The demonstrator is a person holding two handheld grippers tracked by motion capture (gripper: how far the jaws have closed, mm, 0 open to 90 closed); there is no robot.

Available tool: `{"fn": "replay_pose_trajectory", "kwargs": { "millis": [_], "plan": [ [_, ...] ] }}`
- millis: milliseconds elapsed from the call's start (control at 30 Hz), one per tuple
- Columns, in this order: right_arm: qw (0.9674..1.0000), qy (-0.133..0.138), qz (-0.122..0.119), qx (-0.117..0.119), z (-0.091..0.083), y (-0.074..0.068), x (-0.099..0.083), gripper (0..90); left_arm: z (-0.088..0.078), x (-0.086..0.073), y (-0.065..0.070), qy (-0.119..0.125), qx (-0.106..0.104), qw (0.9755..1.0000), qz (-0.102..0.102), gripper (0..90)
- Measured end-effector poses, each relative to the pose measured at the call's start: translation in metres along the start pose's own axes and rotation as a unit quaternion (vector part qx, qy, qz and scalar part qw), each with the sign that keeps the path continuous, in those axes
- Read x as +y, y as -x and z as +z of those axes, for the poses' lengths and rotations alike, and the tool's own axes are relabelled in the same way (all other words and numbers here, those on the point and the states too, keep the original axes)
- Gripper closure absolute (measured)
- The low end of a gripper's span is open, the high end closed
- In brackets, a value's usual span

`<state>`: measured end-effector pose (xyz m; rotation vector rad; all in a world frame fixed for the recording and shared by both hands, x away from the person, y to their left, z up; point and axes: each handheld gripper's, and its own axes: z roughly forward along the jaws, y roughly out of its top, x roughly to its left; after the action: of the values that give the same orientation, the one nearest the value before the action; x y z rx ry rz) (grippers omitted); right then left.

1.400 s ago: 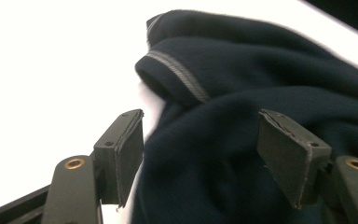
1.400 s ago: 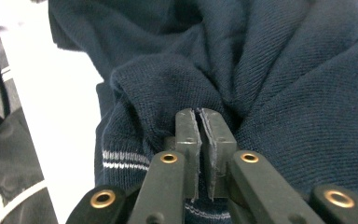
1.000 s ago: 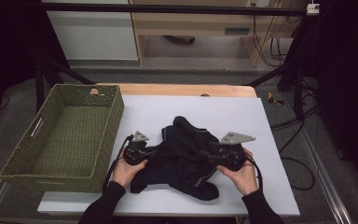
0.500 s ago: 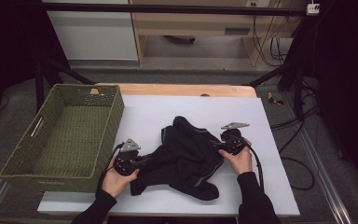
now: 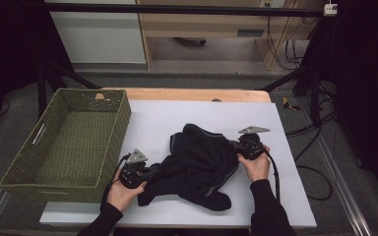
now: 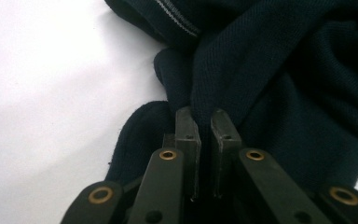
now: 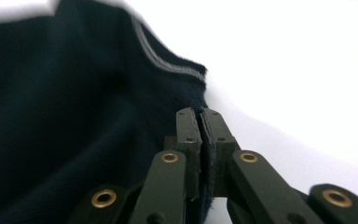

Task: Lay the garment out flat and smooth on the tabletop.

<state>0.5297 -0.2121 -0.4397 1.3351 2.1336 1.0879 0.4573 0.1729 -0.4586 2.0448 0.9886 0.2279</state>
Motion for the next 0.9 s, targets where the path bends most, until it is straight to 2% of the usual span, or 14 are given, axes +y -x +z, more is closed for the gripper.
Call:
{"fn": "replay_pose_trajectory", "kwargs": {
  "millis": [100, 233, 333, 400, 500, 600, 700, 800, 900],
  "plan": [
    [0.9990, 0.043, -0.006, -0.003, -0.030, 0.003, 0.015, 87.4, -0.001, 0.000, 0.001, 0.000, 0.001, 1.0000, 0.000, 83.7],
    [0.9952, 0.095, -0.022, 0.009, -0.070, -0.001, 0.036, 87.4, -0.001, 0.001, 0.004, -0.001, 0.006, 1.0000, 0.002, 83.5],
    [0.9924, 0.112, -0.043, 0.028, -0.092, -0.011, 0.048, 87.4, -0.001, 0.001, 0.003, -0.001, 0.006, 1.0000, -0.002, 82.9],
    [0.9911, 0.111, -0.062, 0.039, -0.099, -0.022, 0.053, 87.4, -0.001, 0.001, 0.002, 0.000, 0.006, 1.0000, -0.006, 81.8],
    [0.9888, 0.102, -0.089, 0.061, -0.100, -0.041, 0.054, 87.4, -0.003, 0.001, 0.000, 0.012, 0.009, 0.9998, -0.014, 74.0],
    [0.9848, 0.094, -0.111, 0.095, -0.094, -0.064, 0.050, 87.4, -0.010, 0.004, -0.002, 0.043, 0.010, 0.9986, -0.027, 55.6],
    [0.9790, 0.082, -0.137, 0.126, -0.081, -0.092, 0.043, 87.3, -0.019, 0.008, -0.001, 0.074, 0.031, 0.9964, -0.029, 37.7],
    [0.9737, 0.060, -0.161, 0.149, -0.066, -0.118, 0.033, 87.2, -0.028, 0.012, -0.001, 0.100, 0.038, 0.9934, -0.040, 21.1],
    [0.9689, 0.040, -0.178, 0.167, -0.050, -0.138, 0.021, 87.2, -0.034, 0.014, -0.003, 0.116, 0.051, 0.9906, -0.051, 10.2]
  ]
}}
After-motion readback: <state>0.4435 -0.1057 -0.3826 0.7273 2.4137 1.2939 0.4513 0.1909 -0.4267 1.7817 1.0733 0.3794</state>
